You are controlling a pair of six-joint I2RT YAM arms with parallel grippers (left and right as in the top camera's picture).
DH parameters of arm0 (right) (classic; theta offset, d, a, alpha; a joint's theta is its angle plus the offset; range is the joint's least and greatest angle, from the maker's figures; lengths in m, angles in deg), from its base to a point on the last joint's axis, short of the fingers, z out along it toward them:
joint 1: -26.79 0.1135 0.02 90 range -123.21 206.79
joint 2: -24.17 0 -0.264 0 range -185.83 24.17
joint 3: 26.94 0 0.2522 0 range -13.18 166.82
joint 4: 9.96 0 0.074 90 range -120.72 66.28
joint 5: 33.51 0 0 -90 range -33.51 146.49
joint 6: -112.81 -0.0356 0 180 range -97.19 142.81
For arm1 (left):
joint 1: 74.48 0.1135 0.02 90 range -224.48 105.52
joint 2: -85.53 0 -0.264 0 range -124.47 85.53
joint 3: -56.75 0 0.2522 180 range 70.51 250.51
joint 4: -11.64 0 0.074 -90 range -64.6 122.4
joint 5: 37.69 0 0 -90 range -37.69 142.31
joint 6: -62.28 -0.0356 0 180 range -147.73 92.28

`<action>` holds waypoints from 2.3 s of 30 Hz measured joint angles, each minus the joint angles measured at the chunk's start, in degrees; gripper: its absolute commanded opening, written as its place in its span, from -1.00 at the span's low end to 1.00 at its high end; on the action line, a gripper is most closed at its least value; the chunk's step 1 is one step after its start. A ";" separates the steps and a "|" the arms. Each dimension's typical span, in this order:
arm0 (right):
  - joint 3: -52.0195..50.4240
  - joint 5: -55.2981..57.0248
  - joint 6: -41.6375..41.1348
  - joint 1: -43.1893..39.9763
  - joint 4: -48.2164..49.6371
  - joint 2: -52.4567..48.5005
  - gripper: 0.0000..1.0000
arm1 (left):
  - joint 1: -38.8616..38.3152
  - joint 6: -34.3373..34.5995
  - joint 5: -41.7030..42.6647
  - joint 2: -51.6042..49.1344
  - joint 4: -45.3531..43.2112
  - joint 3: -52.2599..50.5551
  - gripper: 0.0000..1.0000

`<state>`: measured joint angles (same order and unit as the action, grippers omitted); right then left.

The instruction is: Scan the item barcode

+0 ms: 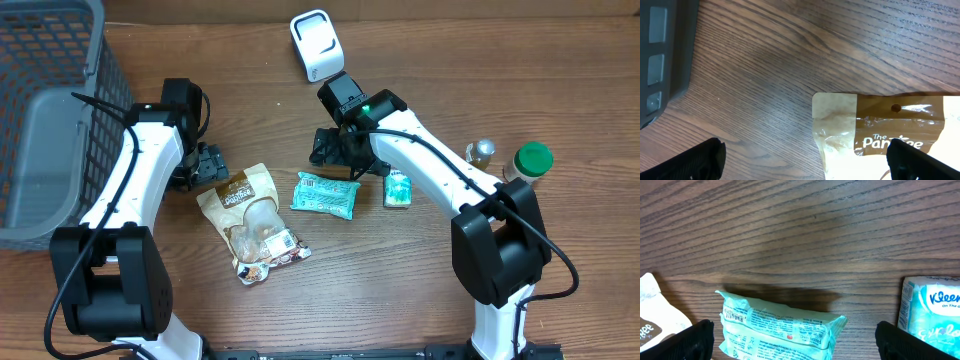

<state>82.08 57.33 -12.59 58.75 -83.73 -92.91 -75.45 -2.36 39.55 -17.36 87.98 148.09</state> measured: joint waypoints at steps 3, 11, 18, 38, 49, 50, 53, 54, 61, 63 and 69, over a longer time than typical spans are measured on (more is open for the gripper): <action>0.00 0.00 -0.02 0.00 0.02 0.00 1.00 | 0.00 0.00 0.00 0.00 -0.02 0.00 0.99; 0.00 0.00 0.00 0.00 0.00 0.00 1.00 | 0.00 0.00 0.00 0.00 -0.02 0.00 0.99; 0.00 0.02 -0.04 0.00 0.00 0.00 1.00 | 0.00 0.00 0.00 0.00 -0.02 0.00 0.99; 0.00 0.00 -0.02 0.00 0.00 0.00 1.00 | 0.00 0.02 0.00 0.00 -2.47 -0.04 0.99; 0.00 0.00 0.00 0.00 0.02 0.00 1.00 | -0.02 0.44 11.56 0.00 -4.11 -0.09 0.17; 0.00 0.02 0.00 0.00 -0.02 0.00 1.00 | -0.04 0.26 14.32 0.00 -4.02 -0.09 -0.28; 0.00 0.00 0.00 0.00 -0.02 0.00 1.00 | -0.33 0.22 19.87 0.00 -3.43 -0.09 -0.92; 0.00 0.00 -0.02 0.00 0.00 0.00 1.00 | -0.59 0.22 21.05 0.00 -3.23 -0.09 -0.91; 0.00 0.02 -0.02 0.00 0.04 0.00 1.00 | -6.69 -1.38 24.81 0.00 -3.72 -0.09 -0.91; 0.00 0.02 0.00 0.00 0.07 0.00 1.00 | -8.66 -1.62 24.79 0.00 -4.22 -0.09 -0.91; 0.00 -0.26 -0.02 0.00 -0.07 0.00 1.00 | -12.37 -1.73 24.57 0.00 -4.59 -0.09 -0.92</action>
<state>82.08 57.07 -12.61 58.75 -83.80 -92.91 -87.82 -4.09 64.12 -17.36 83.39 148.00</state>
